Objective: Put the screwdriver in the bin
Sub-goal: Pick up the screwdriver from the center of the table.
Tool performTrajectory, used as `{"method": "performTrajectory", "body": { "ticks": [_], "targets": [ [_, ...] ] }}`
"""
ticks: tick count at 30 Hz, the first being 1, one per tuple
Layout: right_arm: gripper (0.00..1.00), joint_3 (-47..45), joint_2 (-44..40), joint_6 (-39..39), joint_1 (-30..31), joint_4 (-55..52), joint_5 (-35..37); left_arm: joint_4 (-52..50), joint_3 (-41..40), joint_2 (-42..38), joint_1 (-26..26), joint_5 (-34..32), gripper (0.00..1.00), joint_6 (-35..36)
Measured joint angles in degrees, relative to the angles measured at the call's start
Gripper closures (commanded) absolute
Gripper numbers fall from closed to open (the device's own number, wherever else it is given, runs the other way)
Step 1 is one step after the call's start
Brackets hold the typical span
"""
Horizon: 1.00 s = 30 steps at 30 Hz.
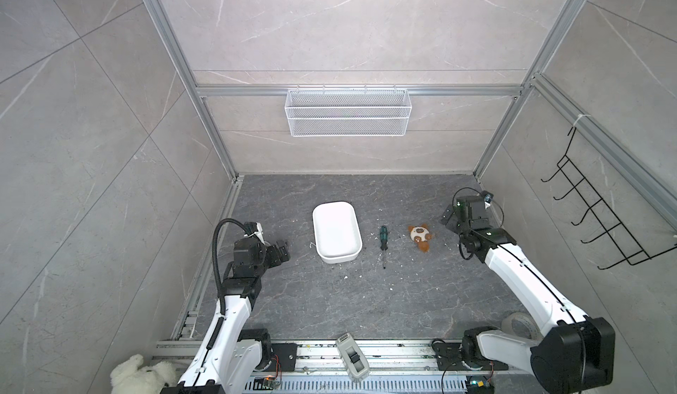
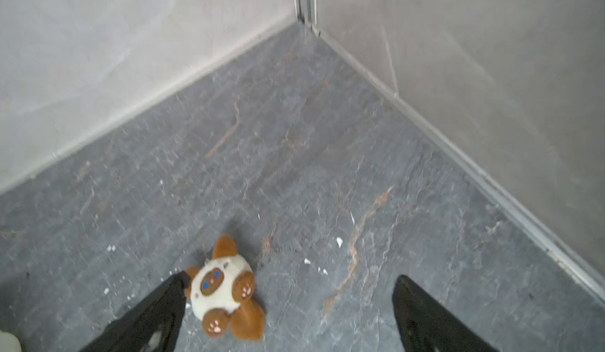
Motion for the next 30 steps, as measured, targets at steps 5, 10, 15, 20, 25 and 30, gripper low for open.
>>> {"method": "performTrajectory", "body": {
  "ticks": [5, 10, 15, 20, 25, 30],
  "targets": [
    [0.03, -1.9, 0.1, 2.4, -1.0, 0.3, -5.5, 0.0, 0.2, 2.3, 0.0, -0.1, 0.00, -0.7],
    [0.09, -1.8, -0.6, 2.8, -4.8, 0.5, -8.0, 0.0, 0.5, 4.5, 0.0, 0.0, 0.00, -0.9],
    [0.17, -2.9, -4.2, 2.1, -3.5, 3.9, -18.1, 0.0, 0.6, 4.9, 0.0, 0.1, 0.00, -1.1],
    [0.16, -2.7, -5.6, 0.4, 13.2, 5.8, -18.0, 0.0, 0.8, 4.9, 0.0, -0.3, 0.00, -1.3],
    [0.18, -0.5, 0.7, -0.4, 20.8, 6.7, -17.5, -0.1, 1.0, 5.6, 0.0, -0.9, 0.00, -1.8],
    [0.27, 7.1, 15.1, -0.6, 22.5, 4.9, -20.2, -0.3, 1.3, 6.9, 0.0, -1.9, 0.00, -2.0]
  ]
}}
